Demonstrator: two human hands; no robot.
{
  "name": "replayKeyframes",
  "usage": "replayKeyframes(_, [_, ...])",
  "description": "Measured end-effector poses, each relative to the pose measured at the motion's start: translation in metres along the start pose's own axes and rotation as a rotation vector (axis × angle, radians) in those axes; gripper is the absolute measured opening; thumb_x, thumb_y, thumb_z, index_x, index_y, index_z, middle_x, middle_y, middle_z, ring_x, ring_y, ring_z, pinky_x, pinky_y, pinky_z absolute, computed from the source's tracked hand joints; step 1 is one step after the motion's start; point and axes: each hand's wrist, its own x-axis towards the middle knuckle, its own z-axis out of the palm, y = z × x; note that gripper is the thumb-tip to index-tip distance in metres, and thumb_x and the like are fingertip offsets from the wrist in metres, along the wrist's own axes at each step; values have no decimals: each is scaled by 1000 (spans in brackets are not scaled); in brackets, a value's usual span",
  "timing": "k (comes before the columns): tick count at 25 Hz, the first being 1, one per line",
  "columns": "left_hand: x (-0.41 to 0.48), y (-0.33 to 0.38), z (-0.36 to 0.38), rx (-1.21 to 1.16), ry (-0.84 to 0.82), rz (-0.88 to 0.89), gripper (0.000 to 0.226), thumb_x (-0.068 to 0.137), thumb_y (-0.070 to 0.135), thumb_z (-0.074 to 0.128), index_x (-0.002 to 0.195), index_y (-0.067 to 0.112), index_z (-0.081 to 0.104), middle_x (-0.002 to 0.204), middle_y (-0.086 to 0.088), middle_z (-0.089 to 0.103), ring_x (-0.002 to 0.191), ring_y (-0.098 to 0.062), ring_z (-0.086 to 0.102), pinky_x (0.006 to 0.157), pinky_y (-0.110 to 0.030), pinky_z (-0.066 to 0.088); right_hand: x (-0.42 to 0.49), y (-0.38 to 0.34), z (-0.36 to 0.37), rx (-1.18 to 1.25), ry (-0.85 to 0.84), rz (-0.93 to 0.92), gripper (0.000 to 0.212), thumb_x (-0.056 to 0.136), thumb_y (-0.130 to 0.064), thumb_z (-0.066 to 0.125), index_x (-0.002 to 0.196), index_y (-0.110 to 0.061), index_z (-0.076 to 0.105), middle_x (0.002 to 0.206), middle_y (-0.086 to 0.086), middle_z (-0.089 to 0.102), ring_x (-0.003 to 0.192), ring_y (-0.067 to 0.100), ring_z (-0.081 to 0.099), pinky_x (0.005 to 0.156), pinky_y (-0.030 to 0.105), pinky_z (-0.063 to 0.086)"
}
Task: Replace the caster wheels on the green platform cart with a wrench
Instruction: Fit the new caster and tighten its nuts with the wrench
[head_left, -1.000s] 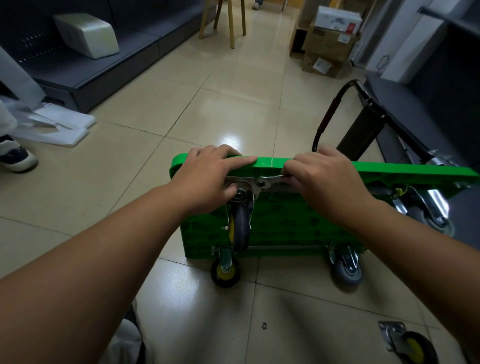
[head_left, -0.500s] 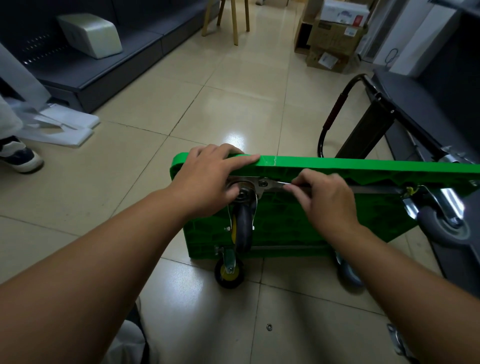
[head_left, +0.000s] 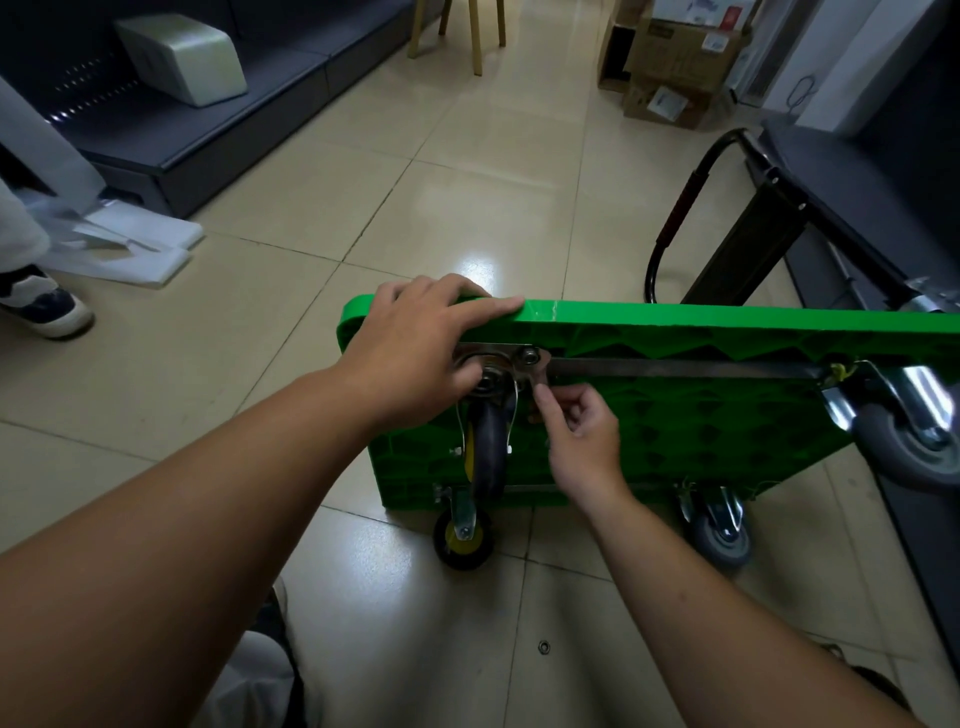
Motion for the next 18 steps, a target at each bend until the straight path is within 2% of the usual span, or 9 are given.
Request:
replayKeyframes(4, [-1, -1, -2, -14, -10, 1, 68, 93, 36, 61, 152, 51, 31, 142, 11, 47, 130, -16, 40, 110, -38, 22, -14, 9, -34, -201, -175, 118, 14, 97, -19, 63, 86, -13, 58, 81, 4, 65, 73, 18, 63, 66, 28, 53])
replayKeyframes(6, [-1, -1, -2, -19, -14, 3, 68, 93, 36, 61, 152, 51, 31, 142, 11, 46, 130, -16, 40, 110, -37, 21, -27, 13, -69, -743, -341, 74, 18, 100, -30, 59, 87, -18, 53, 82, 2, 62, 74, 20, 60, 68, 36, 50])
replayKeyframes(8, [-1, -2, -2, -19, -18, 3, 67, 93, 36, 60, 152, 50, 32, 142, 11, 46, 130, -16, 40, 110, -36, 20, -34, 6, -98, -1416, -544, -95, 21, 102, -44, 50, 100, -23, 52, 96, -1, 66, 86, 23, 65, 70, 35, 47])
replayKeyframes(9, [-1, -1, -2, -18, -20, 2, 67, 93, 36, 59, 152, 50, 31, 143, 11, 45, 130, -16, 40, 110, -36, 20, -33, -8, -105, -1591, -589, -213, 23, 103, -47, 46, 106, -24, 50, 103, -1, 67, 89, 23, 66, 67, 34, 44])
replayKeyframes(11, [-1, -1, -2, -17, -26, 2, 67, 93, 37, 59, 153, 50, 31, 144, 11, 45, 131, -16, 39, 110, -37, 20, -24, -42, -101, -1608, -565, -544, 19, 102, -43, 50, 106, -24, 50, 95, -2, 68, 69, 20, 61, 52, 29, 31])
replayKeyframes(12, [-1, -1, -3, -16, -29, 2, 67, 94, 37, 59, 153, 50, 30, 144, 11, 44, 131, -16, 39, 111, -36, 19, -18, -62, -95, -1601, -507, -707, 17, 98, -38, 61, 101, -24, 53, 85, -3, 67, 55, 17, 50, 47, 25, 22])
replayKeyframes(13, [-1, -1, -3, -14, -31, 3, 67, 94, 37, 59, 153, 50, 30, 144, 11, 44, 131, -16, 39, 111, -36, 19, -13, -84, -87, -1575, -425, -841, 18, 91, -33, 71, 97, -23, 56, 77, -4, 65, 50, 14, 39, 49, 22, 18])
replayKeyframes(14, [-1, 0, -3, -14, -33, 4, 67, 94, 37, 59, 153, 50, 30, 145, 11, 44, 131, -16, 39, 110, -36, 19, -6, -105, -79, -1579, -373, -930, 19, 87, -28, 75, 96, -22, 59, 76, -5, 63, 52, 12, 35, 53, 23, 22])
replayKeyframes(18, [-1, -1, -2, -16, -30, 5, 67, 94, 37, 59, 153, 51, 30, 145, 11, 44, 131, -16, 39, 110, -37, 20, 15, -156, -58, -1659, -364, -860, 11, 101, -33, 55, 108, -25, 59, 99, -5, 64, 76, 17, 57, 73, 30, 36])
